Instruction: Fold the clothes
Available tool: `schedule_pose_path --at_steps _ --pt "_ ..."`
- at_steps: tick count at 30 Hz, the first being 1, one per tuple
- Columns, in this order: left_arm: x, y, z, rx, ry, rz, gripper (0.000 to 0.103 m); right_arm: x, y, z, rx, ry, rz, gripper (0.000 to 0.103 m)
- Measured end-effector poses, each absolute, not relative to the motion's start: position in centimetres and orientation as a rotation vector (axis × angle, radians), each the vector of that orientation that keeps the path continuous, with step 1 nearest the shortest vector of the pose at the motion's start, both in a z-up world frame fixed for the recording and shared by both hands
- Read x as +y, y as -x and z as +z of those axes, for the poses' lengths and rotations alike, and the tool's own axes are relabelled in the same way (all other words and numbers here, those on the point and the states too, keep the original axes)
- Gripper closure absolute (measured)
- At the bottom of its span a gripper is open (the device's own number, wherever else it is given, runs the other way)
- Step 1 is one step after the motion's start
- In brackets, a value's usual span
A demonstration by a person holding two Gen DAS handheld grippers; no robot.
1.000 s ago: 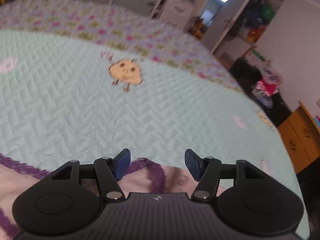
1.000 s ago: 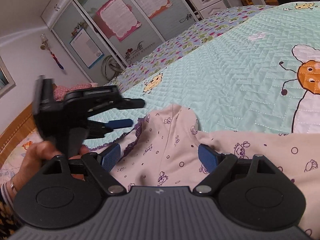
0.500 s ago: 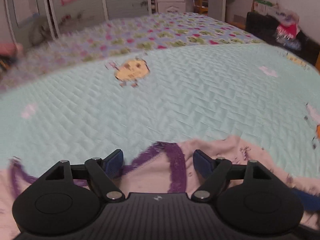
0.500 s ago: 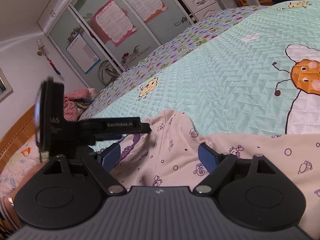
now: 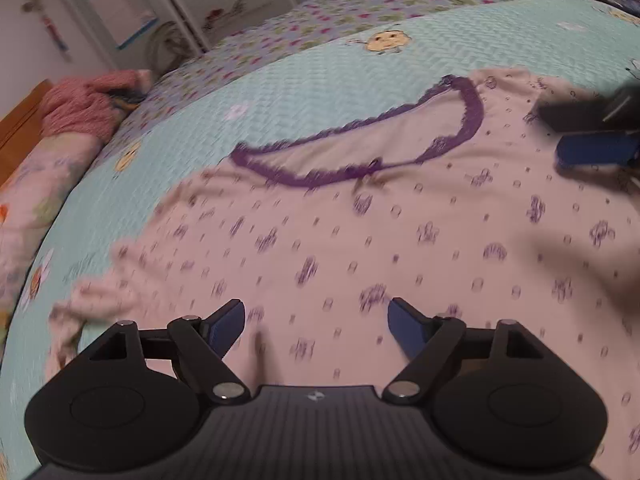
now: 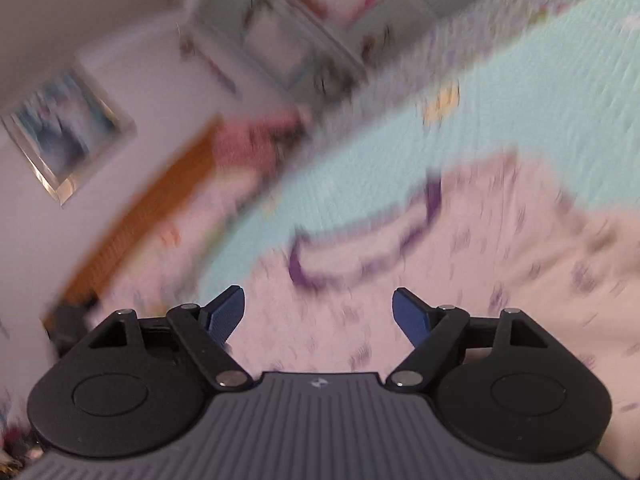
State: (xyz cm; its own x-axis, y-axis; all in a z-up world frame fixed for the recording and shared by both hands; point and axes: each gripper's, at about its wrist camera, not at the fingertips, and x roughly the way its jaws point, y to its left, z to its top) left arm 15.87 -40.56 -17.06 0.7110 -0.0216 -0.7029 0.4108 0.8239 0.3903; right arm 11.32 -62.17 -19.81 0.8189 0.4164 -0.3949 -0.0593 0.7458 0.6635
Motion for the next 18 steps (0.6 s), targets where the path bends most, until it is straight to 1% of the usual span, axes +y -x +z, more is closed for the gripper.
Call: schedule_pose_path --at_steps 1,2,3,4,5,6,7,8,9,10,11,12,13,15,16,17,18 --pt "-40.7 -15.8 -17.2 0.74 -0.575 -0.252 0.021 -61.8 -11.7 -20.3 0.581 -0.636 0.186 0.042" --pt "-40.9 -15.9 -17.4 0.736 -0.584 -0.247 0.02 -61.9 -11.8 -20.5 0.572 -0.601 0.111 0.074" --pt "-41.0 -16.1 -17.5 0.738 -0.585 -0.239 0.02 -62.4 -11.7 -20.6 0.556 -0.591 0.044 0.092" --pt "-41.1 -16.3 -17.6 0.745 -0.577 -0.232 0.019 -63.0 -11.5 -20.8 0.536 -0.595 -0.016 0.096" --pt "-41.0 -16.3 -17.6 0.756 -0.562 -0.226 0.019 -63.8 -11.1 -21.0 0.513 -0.622 -0.068 0.102" --pt "-40.9 -16.4 -17.6 0.767 -0.548 -0.222 0.019 -64.5 -10.7 -21.1 0.49 -0.64 -0.109 0.103" --pt "-40.8 -16.4 -17.6 0.776 -0.535 -0.22 0.019 -64.9 -10.5 -21.0 0.468 -0.648 -0.136 0.103" --pt "-40.7 -16.3 -17.6 0.782 -0.527 -0.219 0.019 -65.2 -10.2 -20.9 0.449 -0.645 -0.164 0.1" --pt "-40.6 -16.4 -17.6 0.786 -0.52 -0.217 0.017 -65.2 -10.0 -20.7 0.44 -0.631 -0.179 0.09" --pt "-40.5 -16.4 -17.6 0.787 -0.514 -0.213 0.015 -65.2 -10.1 -20.6 0.441 -0.627 -0.159 0.084" --pt "-40.5 -16.3 -17.7 0.788 -0.51 -0.208 0.014 -65.0 -10.1 -20.4 0.444 -0.632 -0.116 0.072" --pt "-40.4 -16.4 -17.7 0.788 -0.507 -0.203 0.011 -64.7 -10.1 -20.0 0.446 -0.64 -0.073 0.064" --pt "-40.4 -16.5 -17.7 0.788 -0.505 -0.196 0.01 -64.2 -10.2 -19.5 0.453 -0.634 -0.022 0.061" --pt "-40.4 -16.6 -17.8 0.788 -0.504 -0.174 0.004 -62.8 -10.5 -18.8 0.479 -0.594 0.099 0.046" --pt "-40.4 -16.6 -17.8 0.788 -0.503 -0.164 0.001 -62.2 -10.8 -18.8 0.501 -0.572 0.139 0.042" --pt "-40.4 -16.7 -17.8 0.79 -0.501 -0.155 0.0 -61.6 -11.3 -19.3 0.534 -0.548 0.149 0.039" --pt "-40.4 -16.7 -17.8 0.792 -0.498 -0.15 0.0 -61.1 -11.8 -19.8 0.568 -0.524 0.158 0.045"
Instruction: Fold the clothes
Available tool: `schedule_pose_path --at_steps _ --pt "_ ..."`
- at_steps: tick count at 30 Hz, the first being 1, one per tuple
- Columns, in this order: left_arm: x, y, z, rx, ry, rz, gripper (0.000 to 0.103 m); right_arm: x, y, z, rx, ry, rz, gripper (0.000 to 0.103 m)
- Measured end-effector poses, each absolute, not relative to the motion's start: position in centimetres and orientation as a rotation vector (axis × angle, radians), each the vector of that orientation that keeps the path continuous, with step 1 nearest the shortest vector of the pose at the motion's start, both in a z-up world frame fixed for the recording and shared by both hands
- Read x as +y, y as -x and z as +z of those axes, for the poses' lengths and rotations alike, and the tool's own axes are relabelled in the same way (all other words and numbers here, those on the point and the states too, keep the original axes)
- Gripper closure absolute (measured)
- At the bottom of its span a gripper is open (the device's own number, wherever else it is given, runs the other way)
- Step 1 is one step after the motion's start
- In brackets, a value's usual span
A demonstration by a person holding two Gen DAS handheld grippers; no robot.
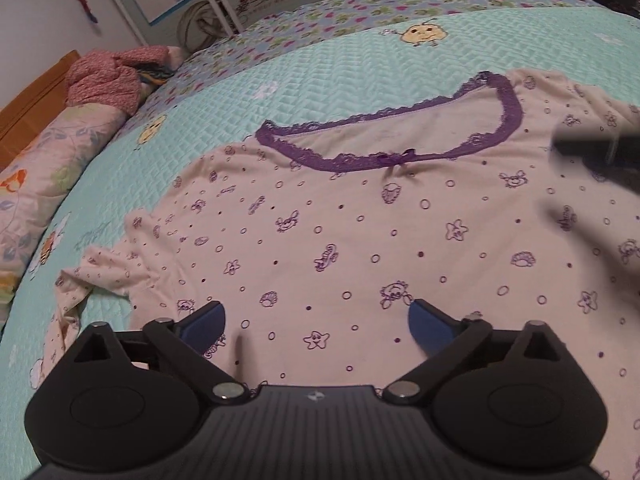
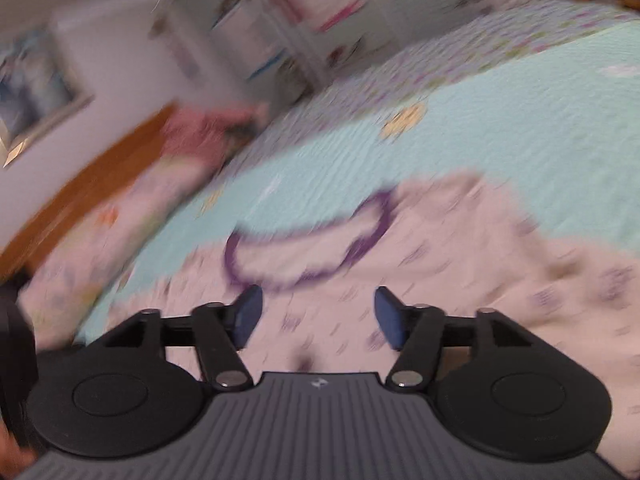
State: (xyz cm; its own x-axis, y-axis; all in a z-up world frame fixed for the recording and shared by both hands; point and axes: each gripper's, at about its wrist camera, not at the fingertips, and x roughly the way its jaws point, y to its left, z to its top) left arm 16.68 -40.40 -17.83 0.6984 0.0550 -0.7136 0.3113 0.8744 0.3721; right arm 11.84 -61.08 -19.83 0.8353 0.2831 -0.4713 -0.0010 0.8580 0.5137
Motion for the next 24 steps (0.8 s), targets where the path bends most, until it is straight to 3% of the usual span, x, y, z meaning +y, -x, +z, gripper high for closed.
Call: schedule_pose_path --at_steps 1,2,3,7,11,12,13,14,15,17,21,24 --pt "-40.3 -16.7 -17.8 0.795 -0.494 -0.148 0.0 -60.8 -12.1 -20.1 0.58 -0.496 0.138 0.056" --pt "-40.3 -16.7 -17.8 0.798 -0.49 -0.146 0.0 -60.8 -12.0 -19.8 0.567 -0.462 0.064 0.074" --pt "-40.3 -16.7 -17.8 0.801 -0.486 -0.144 0.0 -60.8 -11.8 -19.4 0.551 -0.418 -0.033 0.075" --pt "-40.3 -16.6 -17.8 0.799 -0.483 -0.132 0.0 -61.3 -10.6 -18.1 0.477 -0.383 -0.166 0.07" --pt "-40.8 -16.5 -17.8 0.796 -0.501 -0.109 0.0 -60.8 -11.5 -18.7 0.54 -0.504 0.11 0.043" --pt "-40.9 -16.5 -17.8 0.796 -0.505 -0.103 0.0 -60.5 -12.1 -19.5 0.579 -0.512 0.14 0.046" --pt "-40.9 -16.5 -17.8 0.796 -0.508 -0.097 0.0 -60.3 -12.5 -20.0 0.594 -0.504 0.127 0.058" --pt "-41.0 -16.4 -17.8 0.795 -0.51 -0.091 0.0 -60.5 -12.6 -20.1 0.582 -0.474 0.051 0.089" --pt "-41.1 -16.4 -17.8 0.795 -0.512 -0.086 0.0 -60.9 -12.4 -19.8 0.566 -0.448 -0.033 0.094" --pt "-41.2 -16.3 -17.9 0.791 -0.517 -0.074 0.0 -61.7 -11.5 -19.3 0.502 -0.416 -0.184 0.087" --pt "-41.3 -16.1 -18.0 0.774 -0.516 -0.059 0.0 -62.0 -10.8 -18.6 0.441 -0.491 0.005 0.039" --pt "-40.6 -16.2 -18.0 0.784 -0.454 -0.053 0.0 -59.9 -12.2 -19.8 0.552 -0.429 0.128 0.034"
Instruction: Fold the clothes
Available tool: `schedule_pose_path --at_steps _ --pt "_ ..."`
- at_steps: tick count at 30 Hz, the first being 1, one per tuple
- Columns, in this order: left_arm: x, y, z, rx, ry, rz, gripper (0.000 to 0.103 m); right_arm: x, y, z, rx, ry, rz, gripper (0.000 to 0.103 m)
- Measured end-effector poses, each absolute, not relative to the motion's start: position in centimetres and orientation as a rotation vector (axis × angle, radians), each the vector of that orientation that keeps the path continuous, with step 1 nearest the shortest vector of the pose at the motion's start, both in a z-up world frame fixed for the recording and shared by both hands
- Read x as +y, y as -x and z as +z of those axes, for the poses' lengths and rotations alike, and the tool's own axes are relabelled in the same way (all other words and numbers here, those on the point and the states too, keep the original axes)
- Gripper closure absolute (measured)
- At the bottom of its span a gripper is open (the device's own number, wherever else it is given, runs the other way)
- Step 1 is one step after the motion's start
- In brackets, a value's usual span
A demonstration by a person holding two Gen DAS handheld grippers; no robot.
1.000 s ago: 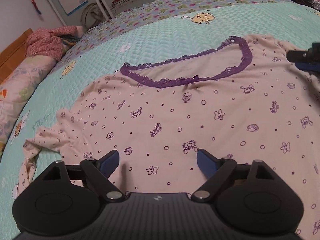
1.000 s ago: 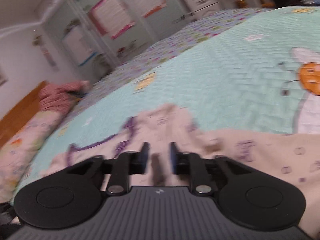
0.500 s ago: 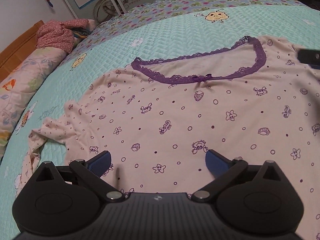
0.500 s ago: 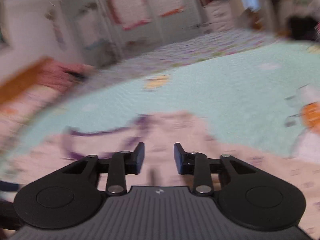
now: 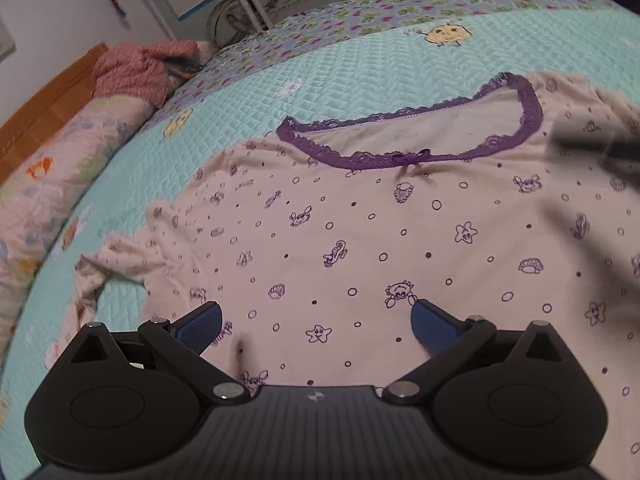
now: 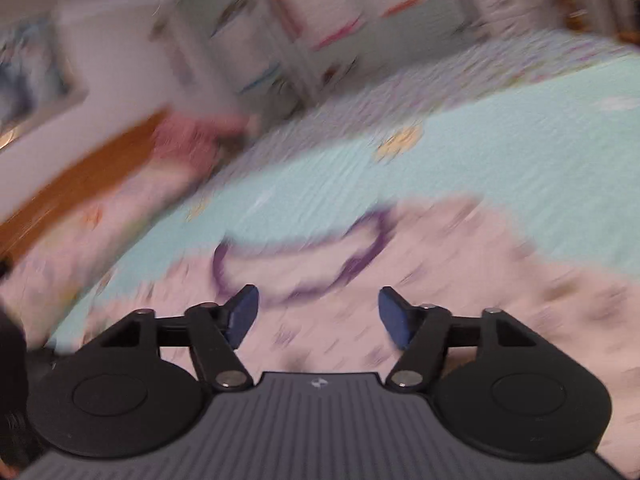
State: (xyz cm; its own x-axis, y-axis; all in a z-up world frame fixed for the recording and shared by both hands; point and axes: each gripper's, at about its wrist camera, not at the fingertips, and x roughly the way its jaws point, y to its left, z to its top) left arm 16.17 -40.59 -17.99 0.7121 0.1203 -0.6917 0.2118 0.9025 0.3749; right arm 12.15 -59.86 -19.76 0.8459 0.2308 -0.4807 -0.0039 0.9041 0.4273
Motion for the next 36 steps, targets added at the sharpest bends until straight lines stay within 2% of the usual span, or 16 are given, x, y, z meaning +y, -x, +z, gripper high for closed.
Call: schedule_pose_path --at_steps 5,11,20,23,27,31,32,36 --pt "-39.0 -15.9 -18.4 0.772 -0.313 -0.056 0.0 -57.7 -12.4 -19.7 0.576 -0.278 0.109 0.027" --pt "-36.7 -15.7 -19.3 0.746 -0.149 -0.095 0.0 -57.1 -12.5 -19.4 0.583 -0.252 0.098 0.026" --pt "-35.9 -14.9 -19.9 0.668 -0.099 -0.118 0.0 -55.5 -11.9 -18.6 0.597 -0.145 0.0 0.025" --pt "-35.9 -14.9 -20.0 0.666 -0.098 -0.119 0.0 -55.6 -10.5 -18.2 0.579 -0.201 -0.083 0.025" --pt "-35.9 -14.8 -19.9 0.665 -0.099 -0.119 0.0 -56.8 -5.5 -16.9 0.529 -0.404 -0.166 0.025" --pt "-35.9 -14.8 -19.9 0.666 -0.098 -0.118 0.0 -57.7 3.9 -15.2 0.431 -0.555 -0.28 0.024" --pt "-35.9 -14.8 -19.9 0.665 -0.098 -0.117 0.0 -58.0 6.3 -15.2 0.423 -0.579 -0.317 0.021" --pt "-35.4 -15.1 -19.5 0.702 -0.088 -0.145 0.0 -59.0 13.9 -16.3 0.467 -0.656 -0.439 0.021"
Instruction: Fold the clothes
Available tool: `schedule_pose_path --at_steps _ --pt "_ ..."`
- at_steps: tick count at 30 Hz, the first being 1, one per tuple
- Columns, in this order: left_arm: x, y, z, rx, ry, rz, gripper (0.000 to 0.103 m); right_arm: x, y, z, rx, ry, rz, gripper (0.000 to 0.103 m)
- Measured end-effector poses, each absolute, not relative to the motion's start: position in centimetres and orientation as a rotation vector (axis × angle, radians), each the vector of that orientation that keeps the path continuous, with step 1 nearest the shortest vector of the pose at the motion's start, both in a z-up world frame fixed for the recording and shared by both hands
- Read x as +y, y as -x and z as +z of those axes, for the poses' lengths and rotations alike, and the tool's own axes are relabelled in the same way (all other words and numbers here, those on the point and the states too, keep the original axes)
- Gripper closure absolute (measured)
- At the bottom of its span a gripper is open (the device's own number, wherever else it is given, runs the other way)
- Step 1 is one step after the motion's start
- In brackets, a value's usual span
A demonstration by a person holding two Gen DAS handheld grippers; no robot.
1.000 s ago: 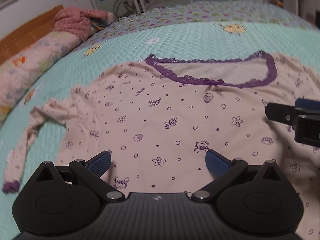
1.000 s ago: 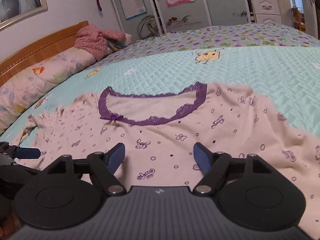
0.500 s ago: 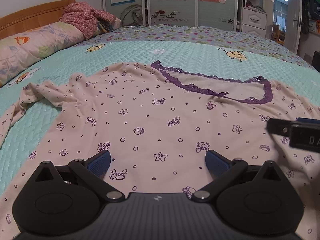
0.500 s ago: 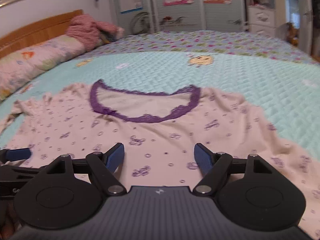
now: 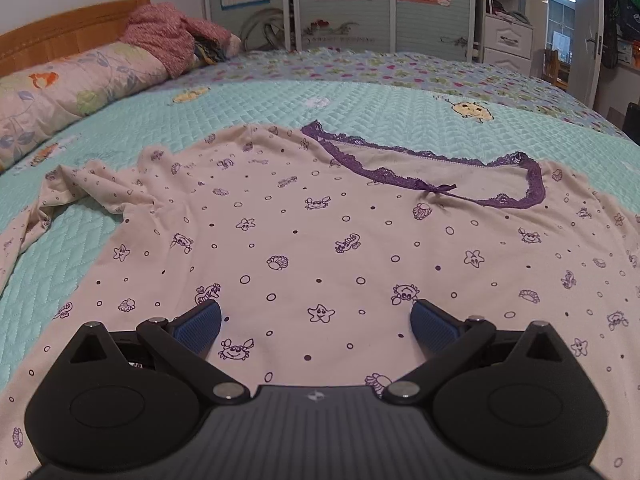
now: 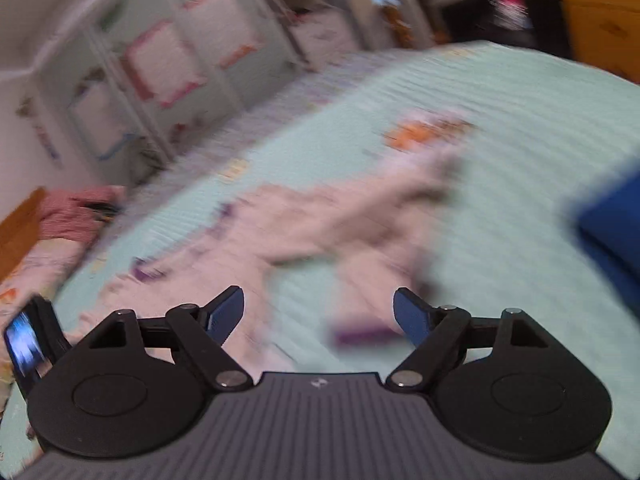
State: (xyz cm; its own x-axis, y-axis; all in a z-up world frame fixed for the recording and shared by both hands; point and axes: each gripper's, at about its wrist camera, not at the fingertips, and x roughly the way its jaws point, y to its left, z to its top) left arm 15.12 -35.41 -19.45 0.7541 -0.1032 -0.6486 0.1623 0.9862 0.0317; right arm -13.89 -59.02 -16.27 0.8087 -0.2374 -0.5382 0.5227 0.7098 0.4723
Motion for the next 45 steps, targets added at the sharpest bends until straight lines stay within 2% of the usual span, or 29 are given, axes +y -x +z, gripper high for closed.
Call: schedule_pose_path --at_steps 3,6,11,18,23,26,32,37,41,45 --pt "-34.6 -13.7 -17.7 0.756 -0.065 -0.237 0.002 -59.8 16.6 -17.2 0.514 -0.694 -0.466 0.021" --pt "-32.8 -9.0 -15.8 0.748 -0.011 -0.36 0.001 -60.4 17.3 -16.3 0.502 -0.718 -0.479 0.021" --pt "-29.9 -2.6 -16.1 0.811 0.03 -0.45 0.0 -61.5 15.4 -15.6 0.504 -0.762 -0.451 0.021" --pt "-27.4 -0.7 -16.7 0.825 -0.011 -0.375 0.0 -56.6 9.9 -15.6 0.638 -0.517 -0.308 0.021" --pt "-26.8 -1.1 -19.0 0.823 -0.095 -0.334 0.0 -53.1 5.8 -16.8 0.817 -0.155 -0.285 0.022" --pt "-27.0 -0.2 -19.4 0.764 -0.116 -0.325 0.0 -53.5 5.8 -15.2 0.779 0.056 -0.41 0.022" --pt "-26.9 0.1 -19.5 0.729 -0.096 -0.318 0.0 -58.3 7.0 -13.9 0.739 -0.067 -0.518 0.021" --pt "-26.8 0.1 -19.6 0.726 -0.095 -0.321 0.0 -52.9 5.2 -15.3 0.661 -0.082 -0.322 0.021" --pt "-26.8 0.1 -19.7 0.723 -0.097 -0.324 0.0 -50.0 3.3 -17.4 0.669 -0.07 -0.219 0.023" --pt "-26.9 0.1 -19.8 0.715 -0.099 -0.323 0.0 -51.3 6.3 -16.6 0.607 -0.081 -0.249 0.023"
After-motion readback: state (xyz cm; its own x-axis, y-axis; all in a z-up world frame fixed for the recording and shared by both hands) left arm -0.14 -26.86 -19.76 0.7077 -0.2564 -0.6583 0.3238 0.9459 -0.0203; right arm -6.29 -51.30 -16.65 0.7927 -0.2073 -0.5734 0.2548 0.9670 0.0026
